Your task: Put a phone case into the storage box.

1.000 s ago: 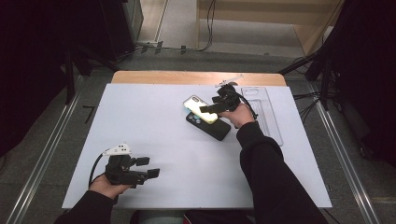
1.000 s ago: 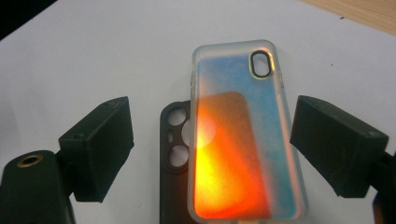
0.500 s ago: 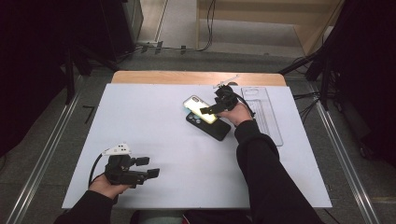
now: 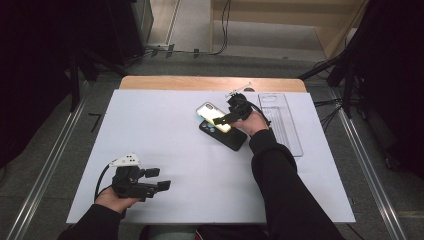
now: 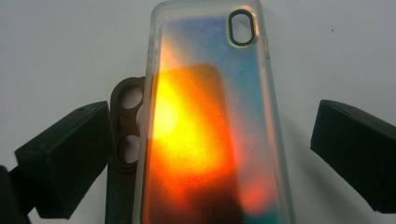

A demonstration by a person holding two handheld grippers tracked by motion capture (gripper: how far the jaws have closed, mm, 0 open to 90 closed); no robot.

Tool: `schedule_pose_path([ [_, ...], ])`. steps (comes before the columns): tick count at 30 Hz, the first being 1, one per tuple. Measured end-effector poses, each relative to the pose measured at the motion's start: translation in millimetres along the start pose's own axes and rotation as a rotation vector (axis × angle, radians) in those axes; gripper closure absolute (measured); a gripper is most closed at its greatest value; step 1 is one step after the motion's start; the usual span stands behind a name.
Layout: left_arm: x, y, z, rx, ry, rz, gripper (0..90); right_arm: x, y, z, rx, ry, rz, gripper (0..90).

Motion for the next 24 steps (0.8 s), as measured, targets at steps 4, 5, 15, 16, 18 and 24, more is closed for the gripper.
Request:
schedule_pose_path([
  [4, -0.1, 0.0, 0.1, 0.0, 0.0, 0.0, 27.2, 2.5, 1.2, 0.3, -0.008, 0.009, 0.012, 0.0],
  [5, 0.1, 0.0, 0.0, 0.0, 0.0, 0.0, 27.2, 3.3, 1.8, -0.2, -0.014, 0.016, 0.016, 0.0],
  [15, -0.2, -0.2, 0.0, 0.004, -0.002, -0.002, 27.2, 12.6, 5.9, 2.9, -0.022, 0.035, 0.048, 7.5],
  [16, -0.2, -0.2, -0.1, 0.004, -0.001, -0.001, 27.2, 14.2, 6.1, 2.7, -0.016, 0.051, 0.053, 11.1],
  [18, -0.2, -0.2, -0.2, 0.003, 0.0, -0.002, 27.2, 15.0, 6.2, 2.8, -0.017, 0.055, 0.052, 11.1],
  [24, -0.2, -0.3, -0.2, 0.003, -0.001, -0.003, 27.2, 14.9, 6.8, 3.8, -0.033, 0.056, 0.058, 13.1],
])
Point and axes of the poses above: each handheld gripper's, and its own axes: x roughly forward along the jaws, y roughly out of its underside, z roughly to its left, the point moved 6 cm from there along x, roughly forward along the jaws, and after that the axes turned 3 degrees about y, right-handed, at the moved point
